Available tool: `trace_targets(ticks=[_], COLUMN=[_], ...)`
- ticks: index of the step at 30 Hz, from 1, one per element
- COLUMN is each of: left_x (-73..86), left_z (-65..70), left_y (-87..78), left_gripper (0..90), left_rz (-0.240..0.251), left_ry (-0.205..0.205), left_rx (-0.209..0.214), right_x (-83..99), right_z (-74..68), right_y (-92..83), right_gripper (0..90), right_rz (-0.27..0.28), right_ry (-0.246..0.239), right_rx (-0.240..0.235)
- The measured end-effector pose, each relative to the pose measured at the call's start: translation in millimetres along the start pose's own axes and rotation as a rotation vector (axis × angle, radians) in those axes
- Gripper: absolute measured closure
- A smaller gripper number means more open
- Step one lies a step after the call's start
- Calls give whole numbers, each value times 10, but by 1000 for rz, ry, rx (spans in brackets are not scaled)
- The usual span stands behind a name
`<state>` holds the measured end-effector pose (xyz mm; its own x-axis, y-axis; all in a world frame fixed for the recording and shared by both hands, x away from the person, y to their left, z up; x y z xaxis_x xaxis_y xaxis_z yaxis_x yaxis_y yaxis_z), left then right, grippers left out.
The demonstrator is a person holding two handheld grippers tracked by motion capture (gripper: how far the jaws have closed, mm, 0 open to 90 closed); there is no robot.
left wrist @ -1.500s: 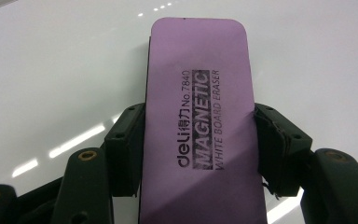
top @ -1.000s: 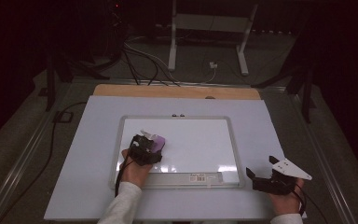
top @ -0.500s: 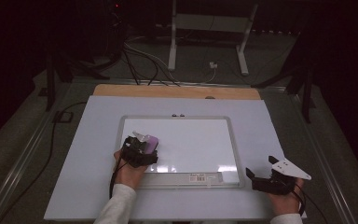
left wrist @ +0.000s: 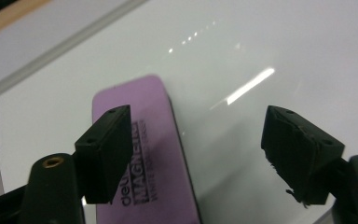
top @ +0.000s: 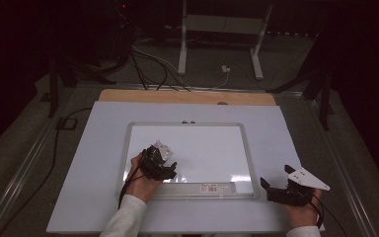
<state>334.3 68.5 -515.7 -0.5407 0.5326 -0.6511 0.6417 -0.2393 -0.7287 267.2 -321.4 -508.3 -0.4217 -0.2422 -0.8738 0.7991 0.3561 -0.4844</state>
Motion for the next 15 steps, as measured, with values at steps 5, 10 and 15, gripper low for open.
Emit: trace_targets(ticks=[5, 10, 15], left_x=[56, 51, 49], left_z=[-9, -16, -57], left_y=[25, 30, 38], left_gripper=[334, 371, 386], left_rz=[-4, -17, -15], left_ry=[27, 52, 37], left_rx=[-10, -32, -38], right_x=[1, -1, -1], right_z=[0, -9, -5], right_y=[7, 8, 3], right_gripper=[10, 10, 10], right_rz=[-1, -2, 1], right_ry=[-3, -3, -2], right_rx=[-1, -2, -2])
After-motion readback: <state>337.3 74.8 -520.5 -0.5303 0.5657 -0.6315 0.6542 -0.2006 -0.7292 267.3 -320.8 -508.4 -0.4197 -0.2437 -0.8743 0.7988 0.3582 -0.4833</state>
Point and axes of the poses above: each handheld gripper's, and its own axes: y roughly forward along the jaws, x roughly out of its underside, z roughly to its right, the point moved 4 cm from there along y, roughly forward along the jaws, and after that the axes turned 1 degree about -x, right-handed, at the moved point
